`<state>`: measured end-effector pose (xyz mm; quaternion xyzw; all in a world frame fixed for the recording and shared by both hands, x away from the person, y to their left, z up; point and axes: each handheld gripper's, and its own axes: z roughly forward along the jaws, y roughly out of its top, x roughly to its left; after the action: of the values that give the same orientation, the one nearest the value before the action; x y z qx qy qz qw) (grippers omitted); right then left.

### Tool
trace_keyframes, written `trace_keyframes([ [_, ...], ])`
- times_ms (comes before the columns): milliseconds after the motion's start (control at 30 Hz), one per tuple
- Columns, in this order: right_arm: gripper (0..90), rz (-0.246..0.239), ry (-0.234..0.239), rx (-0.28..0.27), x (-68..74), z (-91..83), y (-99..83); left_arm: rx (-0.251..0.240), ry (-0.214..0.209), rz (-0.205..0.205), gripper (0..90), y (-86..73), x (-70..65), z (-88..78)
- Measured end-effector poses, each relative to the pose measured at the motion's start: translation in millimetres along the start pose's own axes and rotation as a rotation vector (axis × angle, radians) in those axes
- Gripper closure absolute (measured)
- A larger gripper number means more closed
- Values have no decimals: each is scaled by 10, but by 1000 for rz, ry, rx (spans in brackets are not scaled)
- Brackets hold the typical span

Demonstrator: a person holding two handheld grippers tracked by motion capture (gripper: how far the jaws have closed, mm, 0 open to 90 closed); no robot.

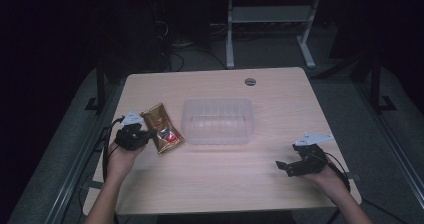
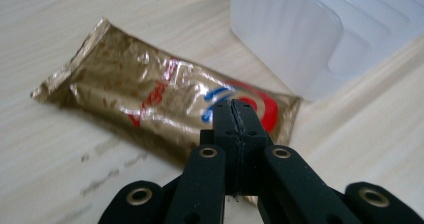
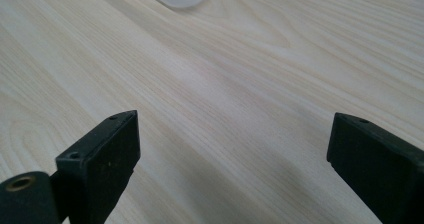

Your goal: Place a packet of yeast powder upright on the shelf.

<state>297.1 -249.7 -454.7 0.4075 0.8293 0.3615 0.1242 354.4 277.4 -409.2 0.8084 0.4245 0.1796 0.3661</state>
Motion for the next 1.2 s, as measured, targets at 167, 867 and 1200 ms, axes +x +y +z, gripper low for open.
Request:
trace_keyframes([
  [167,64,-2,-2,4,1,0,-4,-3,17,-8,895,109,51,138],
  [867,64,5,-6,9,-11,-34,-46,111,142,-23,896,178,262,750],
  [1200,64,8,-2,14,-1,-16,-46,167,127,6,900,153,231,819],
])
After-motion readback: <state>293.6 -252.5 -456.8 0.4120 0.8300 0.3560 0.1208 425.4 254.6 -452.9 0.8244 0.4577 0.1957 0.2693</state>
